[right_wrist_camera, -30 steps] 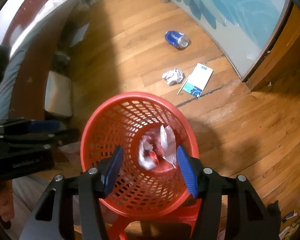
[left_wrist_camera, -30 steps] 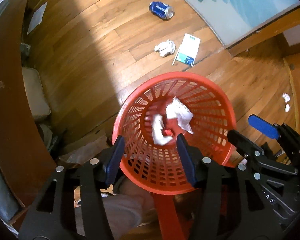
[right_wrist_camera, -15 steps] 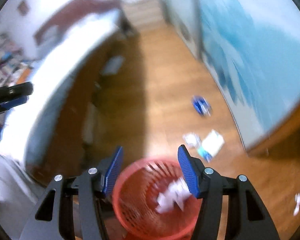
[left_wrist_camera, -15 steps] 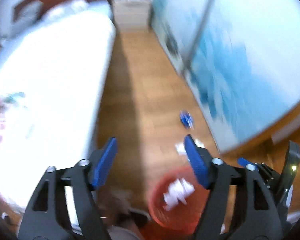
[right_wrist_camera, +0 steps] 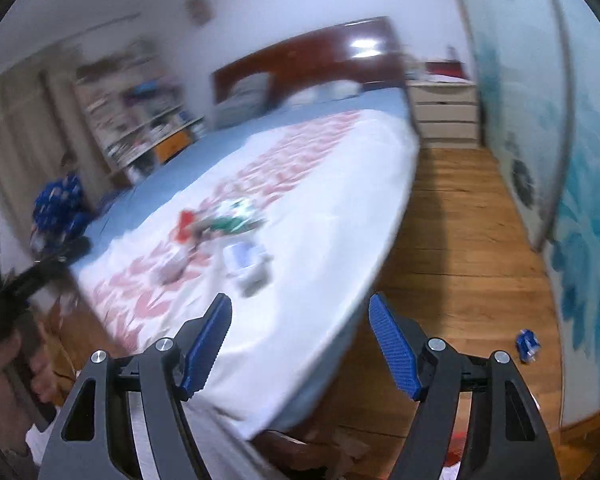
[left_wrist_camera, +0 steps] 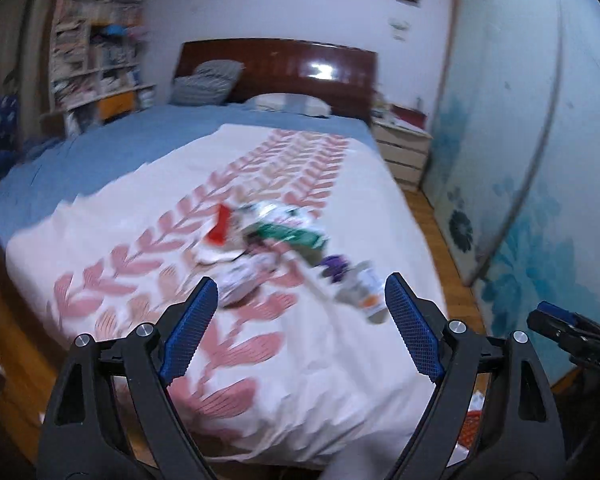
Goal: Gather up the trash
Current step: 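Bring both tools back to the trash pile on the bed, then grasp a crumpled paper ball with the left tool while the right grasps a white barcode packet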
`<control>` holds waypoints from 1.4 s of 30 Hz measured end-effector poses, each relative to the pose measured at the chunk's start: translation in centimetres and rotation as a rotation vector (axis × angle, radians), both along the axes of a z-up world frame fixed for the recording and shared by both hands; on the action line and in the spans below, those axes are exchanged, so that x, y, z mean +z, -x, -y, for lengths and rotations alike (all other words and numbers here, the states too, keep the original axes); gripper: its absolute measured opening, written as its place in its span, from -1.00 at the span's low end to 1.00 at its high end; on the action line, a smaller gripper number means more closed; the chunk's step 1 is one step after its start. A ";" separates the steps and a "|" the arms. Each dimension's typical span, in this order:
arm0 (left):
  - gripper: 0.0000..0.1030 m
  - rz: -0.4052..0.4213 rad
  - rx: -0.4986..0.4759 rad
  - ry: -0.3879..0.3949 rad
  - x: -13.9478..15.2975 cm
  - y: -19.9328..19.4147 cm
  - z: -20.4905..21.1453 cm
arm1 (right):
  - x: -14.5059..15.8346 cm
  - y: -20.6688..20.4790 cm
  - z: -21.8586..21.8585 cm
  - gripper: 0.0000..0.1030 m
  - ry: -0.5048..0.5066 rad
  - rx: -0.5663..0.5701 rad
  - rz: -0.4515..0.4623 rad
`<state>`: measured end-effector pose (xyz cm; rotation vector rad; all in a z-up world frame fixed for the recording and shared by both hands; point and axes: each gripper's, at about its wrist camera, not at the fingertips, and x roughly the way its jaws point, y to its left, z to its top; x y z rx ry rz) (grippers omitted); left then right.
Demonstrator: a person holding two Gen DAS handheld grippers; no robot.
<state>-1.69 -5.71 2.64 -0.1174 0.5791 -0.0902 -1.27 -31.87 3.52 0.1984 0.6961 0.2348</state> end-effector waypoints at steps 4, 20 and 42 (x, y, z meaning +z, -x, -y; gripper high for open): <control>0.65 -0.018 0.042 0.091 -1.5 -0.2 -2.5 | -0.4 -0.3 -4.1 0.38 0.048 0.060 0.009; 0.65 -0.166 0.039 0.023 -7.0 -10.5 -4.8 | -2.2 -1.7 -7.0 0.38 0.073 0.102 -0.032; -0.22 -0.264 0.016 0.226 -8.6 -12.2 -7.0 | -8.3 -18.4 -11.4 0.65 0.254 0.171 -0.118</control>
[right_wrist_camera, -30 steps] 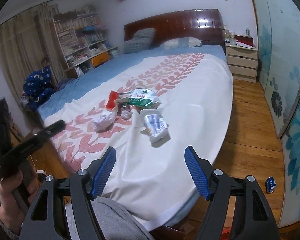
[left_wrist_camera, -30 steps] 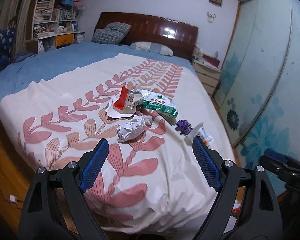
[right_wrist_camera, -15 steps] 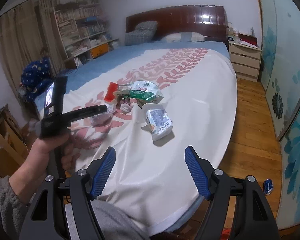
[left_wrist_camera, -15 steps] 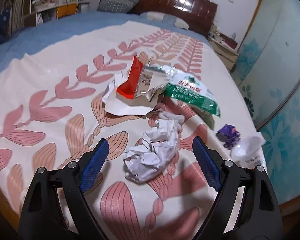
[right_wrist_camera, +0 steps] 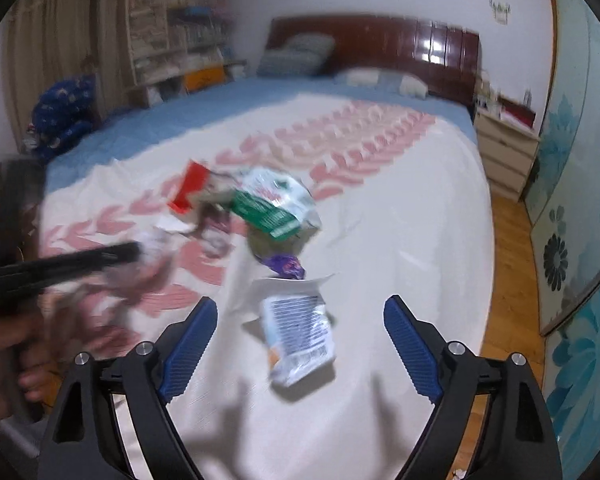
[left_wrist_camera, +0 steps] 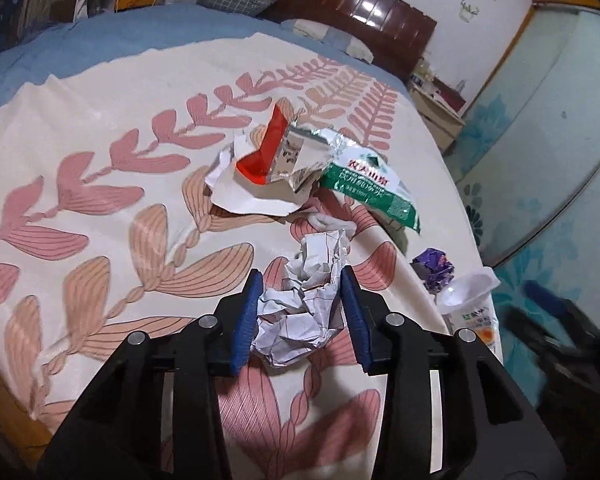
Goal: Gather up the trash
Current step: 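Grasp a crumpled paper ball with the left tool while the right grasps a white barcode packet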
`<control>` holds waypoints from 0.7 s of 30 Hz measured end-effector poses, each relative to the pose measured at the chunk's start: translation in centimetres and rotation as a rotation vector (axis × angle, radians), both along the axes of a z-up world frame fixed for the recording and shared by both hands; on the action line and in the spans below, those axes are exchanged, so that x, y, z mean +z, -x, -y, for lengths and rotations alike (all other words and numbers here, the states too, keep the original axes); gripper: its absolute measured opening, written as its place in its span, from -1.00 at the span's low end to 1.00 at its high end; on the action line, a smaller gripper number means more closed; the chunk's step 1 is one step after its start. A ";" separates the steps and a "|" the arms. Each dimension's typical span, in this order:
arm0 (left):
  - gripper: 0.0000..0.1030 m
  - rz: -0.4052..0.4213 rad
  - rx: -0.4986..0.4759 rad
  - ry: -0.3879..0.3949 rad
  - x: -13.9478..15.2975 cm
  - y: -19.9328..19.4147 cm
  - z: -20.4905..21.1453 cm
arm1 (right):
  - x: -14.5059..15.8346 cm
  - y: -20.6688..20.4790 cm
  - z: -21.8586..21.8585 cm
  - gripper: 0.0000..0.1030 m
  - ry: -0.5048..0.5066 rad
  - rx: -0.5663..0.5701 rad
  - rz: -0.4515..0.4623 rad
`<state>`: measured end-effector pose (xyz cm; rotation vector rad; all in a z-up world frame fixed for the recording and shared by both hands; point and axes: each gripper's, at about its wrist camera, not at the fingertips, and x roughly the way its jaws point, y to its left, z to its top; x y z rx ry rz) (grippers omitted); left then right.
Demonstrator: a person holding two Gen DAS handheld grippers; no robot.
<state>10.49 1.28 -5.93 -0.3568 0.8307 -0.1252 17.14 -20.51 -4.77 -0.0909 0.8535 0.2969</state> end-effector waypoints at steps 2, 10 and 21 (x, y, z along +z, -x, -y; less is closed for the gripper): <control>-0.22 0.011 -0.004 0.000 0.5 0.5 0.0 | -1.8 -1.4 -0.2 0.49 -0.023 -0.010 -0.063; -0.22 0.040 -0.008 -0.014 1.7 2.1 0.1 | -3.4 -0.6 0.1 -0.18 -0.111 -0.040 -0.110; -0.22 0.183 -0.045 -0.015 9.4 8.7 4.0 | 7.7 7.3 2.1 -0.18 -0.192 -0.009 0.034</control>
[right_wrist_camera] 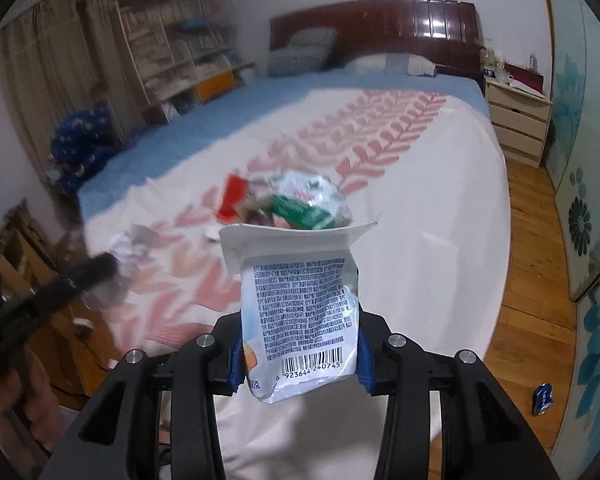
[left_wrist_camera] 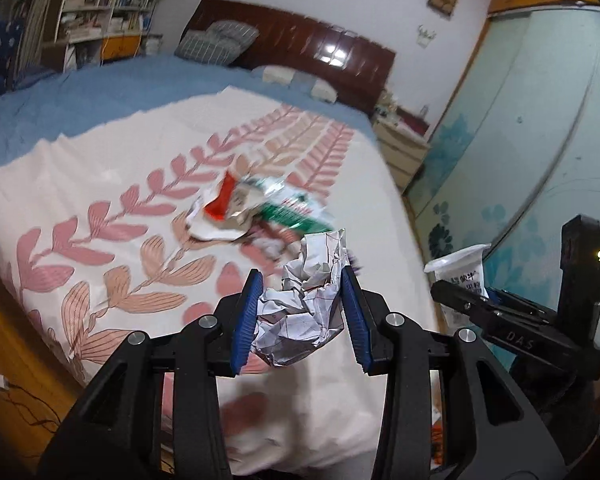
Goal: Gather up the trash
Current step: 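Grasp a crumpled paper ball with the left tool while the right grasps a white barcode packet, then carry both items over the red wastebasket and open both tools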
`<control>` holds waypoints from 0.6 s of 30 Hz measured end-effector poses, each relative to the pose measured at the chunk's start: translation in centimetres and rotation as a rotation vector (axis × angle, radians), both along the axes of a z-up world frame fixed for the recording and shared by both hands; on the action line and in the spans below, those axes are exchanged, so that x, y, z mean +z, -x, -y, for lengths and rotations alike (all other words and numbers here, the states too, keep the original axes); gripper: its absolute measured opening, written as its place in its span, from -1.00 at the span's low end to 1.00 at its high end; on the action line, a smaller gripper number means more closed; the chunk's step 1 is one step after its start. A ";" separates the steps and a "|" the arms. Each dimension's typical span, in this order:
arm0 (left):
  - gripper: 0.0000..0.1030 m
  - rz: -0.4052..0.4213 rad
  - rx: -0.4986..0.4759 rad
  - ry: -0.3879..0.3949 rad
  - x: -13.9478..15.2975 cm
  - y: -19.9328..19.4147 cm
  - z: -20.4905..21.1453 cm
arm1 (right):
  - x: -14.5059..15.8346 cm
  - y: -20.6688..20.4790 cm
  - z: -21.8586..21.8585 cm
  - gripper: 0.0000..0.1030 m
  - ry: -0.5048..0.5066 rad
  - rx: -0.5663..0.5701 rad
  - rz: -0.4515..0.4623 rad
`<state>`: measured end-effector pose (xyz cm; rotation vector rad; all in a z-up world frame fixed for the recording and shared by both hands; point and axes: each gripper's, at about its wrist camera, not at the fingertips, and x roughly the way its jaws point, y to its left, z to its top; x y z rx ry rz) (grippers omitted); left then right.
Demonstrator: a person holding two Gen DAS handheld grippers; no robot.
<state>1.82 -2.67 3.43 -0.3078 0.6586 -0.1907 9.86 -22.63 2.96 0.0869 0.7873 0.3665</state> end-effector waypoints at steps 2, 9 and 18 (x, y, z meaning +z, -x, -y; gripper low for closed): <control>-0.22 0.025 -0.023 0.000 1.5 0.6 1.5 | 1.9 1.3 1.3 -0.18 -0.008 -0.021 0.028; -0.22 0.093 -0.190 0.010 6.4 2.6 10.2 | 7.6 7.8 11.0 -0.18 -0.006 -0.176 0.101; -0.22 0.068 -0.505 0.022 8.0 3.5 24.5 | 8.9 16.9 27.8 -0.17 0.008 -0.476 0.078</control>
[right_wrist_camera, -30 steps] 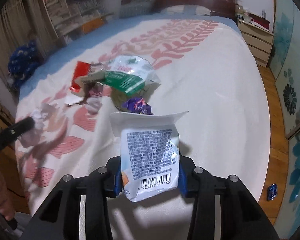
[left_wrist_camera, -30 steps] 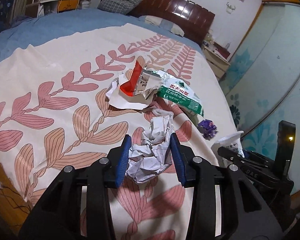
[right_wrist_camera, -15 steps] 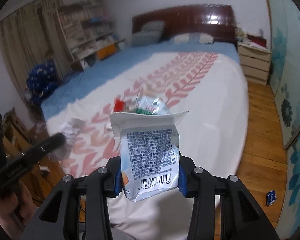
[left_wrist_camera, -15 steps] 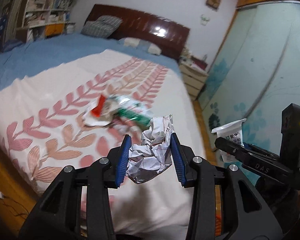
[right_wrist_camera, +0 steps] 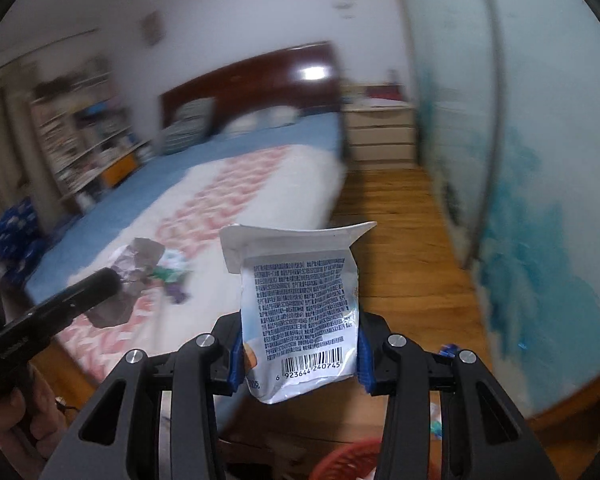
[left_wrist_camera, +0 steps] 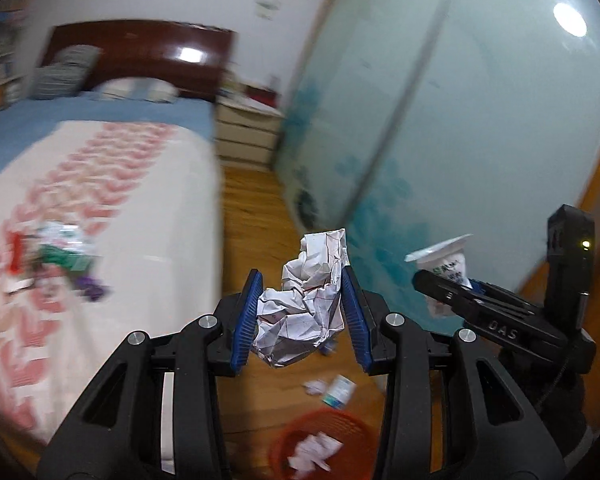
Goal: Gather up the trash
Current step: 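Carry both items over the red wastebasket and open both tools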
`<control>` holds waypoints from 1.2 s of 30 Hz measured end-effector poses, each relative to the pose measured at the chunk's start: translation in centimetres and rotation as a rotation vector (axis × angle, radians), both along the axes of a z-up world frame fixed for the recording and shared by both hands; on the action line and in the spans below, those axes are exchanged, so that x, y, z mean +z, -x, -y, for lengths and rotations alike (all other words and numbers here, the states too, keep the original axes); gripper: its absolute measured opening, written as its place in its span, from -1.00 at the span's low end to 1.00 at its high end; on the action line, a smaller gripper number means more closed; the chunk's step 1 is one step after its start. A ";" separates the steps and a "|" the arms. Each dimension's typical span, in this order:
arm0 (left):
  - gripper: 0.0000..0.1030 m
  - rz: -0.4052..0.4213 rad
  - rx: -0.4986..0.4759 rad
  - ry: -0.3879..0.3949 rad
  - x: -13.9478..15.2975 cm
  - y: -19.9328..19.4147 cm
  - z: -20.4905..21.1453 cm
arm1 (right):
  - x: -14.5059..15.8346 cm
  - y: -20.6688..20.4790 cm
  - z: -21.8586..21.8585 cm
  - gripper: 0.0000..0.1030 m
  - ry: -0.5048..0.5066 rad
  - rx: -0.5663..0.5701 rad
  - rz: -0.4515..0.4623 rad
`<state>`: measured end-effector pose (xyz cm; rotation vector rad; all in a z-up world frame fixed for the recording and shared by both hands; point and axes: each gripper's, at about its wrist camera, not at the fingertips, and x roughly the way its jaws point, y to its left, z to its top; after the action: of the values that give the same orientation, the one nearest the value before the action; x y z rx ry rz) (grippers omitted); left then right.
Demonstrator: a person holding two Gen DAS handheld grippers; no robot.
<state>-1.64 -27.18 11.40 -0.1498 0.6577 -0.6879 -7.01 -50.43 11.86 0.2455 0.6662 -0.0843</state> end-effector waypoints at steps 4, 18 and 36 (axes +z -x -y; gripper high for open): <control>-0.22 -0.067 -0.154 -0.041 -2.1 0.4 7.1 | -2.7 3.0 5.3 -0.17 0.016 -0.087 -0.057; -0.22 -0.604 -0.375 -0.556 -27.2 1.7 22.1 | -29.9 11.0 12.7 -0.18 -0.097 -0.165 -0.603; -0.21 -0.541 -0.400 -0.679 -28.7 3.5 24.2 | -30.9 9.5 10.4 -0.17 -0.125 -0.149 -0.629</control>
<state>-5.15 -51.38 -17.33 0.4529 1.4311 -0.7727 -16.47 -60.83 -18.99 0.3949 1.2811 -0.2699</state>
